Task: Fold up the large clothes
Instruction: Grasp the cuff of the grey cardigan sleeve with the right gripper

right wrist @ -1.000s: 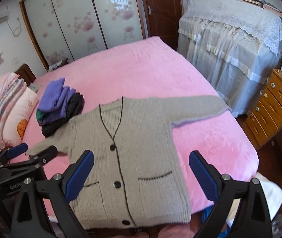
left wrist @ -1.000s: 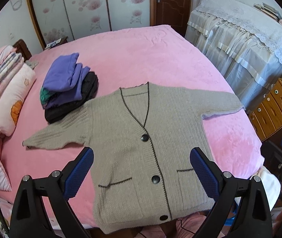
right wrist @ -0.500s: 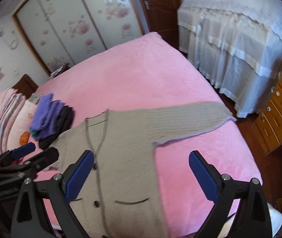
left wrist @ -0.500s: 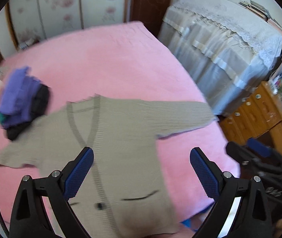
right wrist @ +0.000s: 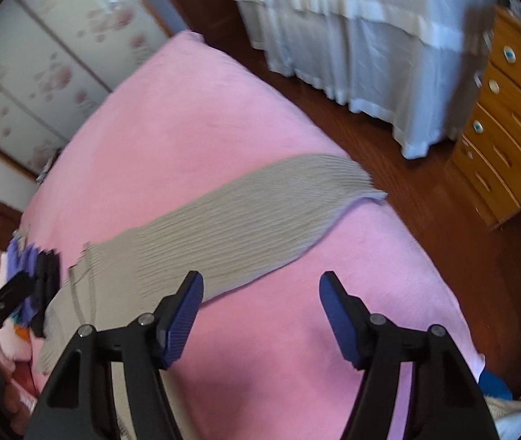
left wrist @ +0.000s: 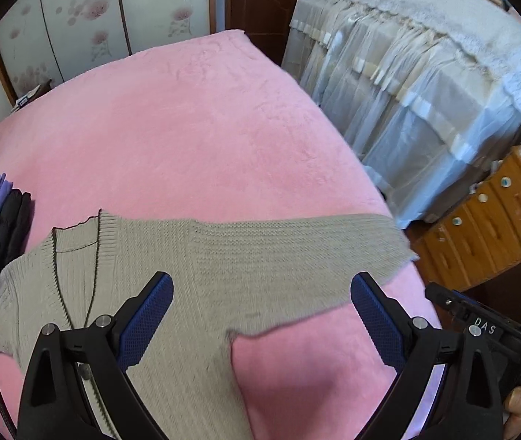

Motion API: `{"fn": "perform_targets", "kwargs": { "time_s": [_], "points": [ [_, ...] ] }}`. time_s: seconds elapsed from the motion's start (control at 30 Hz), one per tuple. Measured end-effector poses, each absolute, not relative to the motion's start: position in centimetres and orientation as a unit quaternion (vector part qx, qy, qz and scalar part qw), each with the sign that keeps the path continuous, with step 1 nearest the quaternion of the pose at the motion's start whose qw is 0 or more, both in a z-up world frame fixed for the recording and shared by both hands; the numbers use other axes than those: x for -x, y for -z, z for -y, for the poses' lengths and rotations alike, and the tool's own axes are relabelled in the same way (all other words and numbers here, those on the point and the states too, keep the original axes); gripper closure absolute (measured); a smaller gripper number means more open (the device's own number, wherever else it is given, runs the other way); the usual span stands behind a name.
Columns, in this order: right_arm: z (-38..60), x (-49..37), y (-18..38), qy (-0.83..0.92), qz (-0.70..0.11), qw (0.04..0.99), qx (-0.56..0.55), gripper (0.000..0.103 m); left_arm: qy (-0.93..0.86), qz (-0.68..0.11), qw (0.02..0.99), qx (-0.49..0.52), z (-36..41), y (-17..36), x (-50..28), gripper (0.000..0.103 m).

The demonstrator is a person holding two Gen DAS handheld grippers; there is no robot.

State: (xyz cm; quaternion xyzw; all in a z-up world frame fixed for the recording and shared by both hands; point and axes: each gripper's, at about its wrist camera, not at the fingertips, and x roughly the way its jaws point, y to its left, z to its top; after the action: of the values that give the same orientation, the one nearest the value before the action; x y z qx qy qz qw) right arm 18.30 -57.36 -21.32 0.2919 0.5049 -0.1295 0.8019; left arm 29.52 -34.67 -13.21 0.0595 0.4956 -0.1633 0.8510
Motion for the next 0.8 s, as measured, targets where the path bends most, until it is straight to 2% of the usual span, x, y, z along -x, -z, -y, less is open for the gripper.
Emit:
{"fn": "perform_targets", "kwargs": {
  "time_s": [0.07, 0.13, 0.43, 0.5, 0.57, 0.63, 0.73, 0.8],
  "points": [
    [59.1, -18.7, 23.7, 0.13, -0.507, 0.793, -0.311, 0.047, 0.154, -0.505, 0.847, -0.061, 35.9, 15.1, -30.8, 0.006],
    [60.6, -19.3, 25.5, 0.133, -0.509, 0.784, -0.329, 0.05, 0.149, -0.512, 0.843, -0.064, 36.6, 16.7, -31.6, 0.006],
    [65.2, -21.6, 31.8, 0.145, -0.496, 0.739, -0.432, 0.058, 0.153, -0.549, 0.821, -0.041, 36.1, 20.0, -31.6, 0.006],
    [65.8, -22.4, 32.8, 0.154, -0.499, 0.731, -0.439, 0.063, 0.155, -0.551, 0.819, -0.036, 35.6, 20.2, -31.4, 0.006],
    [66.4, -23.0, 33.6, 0.158, -0.496, 0.725, -0.451, 0.073, 0.155, -0.553, 0.818, -0.033, 35.1, 20.2, -31.2, 0.006],
    [66.8, -23.5, 34.4, 0.164, -0.493, 0.717, -0.464, 0.078, 0.152, -0.553, 0.819, -0.029, 34.5, 20.1, -31.2, 0.006],
    [67.1, -23.9, 35.2, 0.171, -0.485, 0.713, -0.477, 0.09, 0.141, -0.551, 0.822, -0.025, 33.7, 19.7, -31.2, 0.006],
    [66.9, -24.0, 34.9, 0.174, -0.48, 0.721, -0.469, 0.093, 0.132, -0.552, 0.823, -0.02, 33.0, 19.5, -31.3, 0.006]
  ]
}}
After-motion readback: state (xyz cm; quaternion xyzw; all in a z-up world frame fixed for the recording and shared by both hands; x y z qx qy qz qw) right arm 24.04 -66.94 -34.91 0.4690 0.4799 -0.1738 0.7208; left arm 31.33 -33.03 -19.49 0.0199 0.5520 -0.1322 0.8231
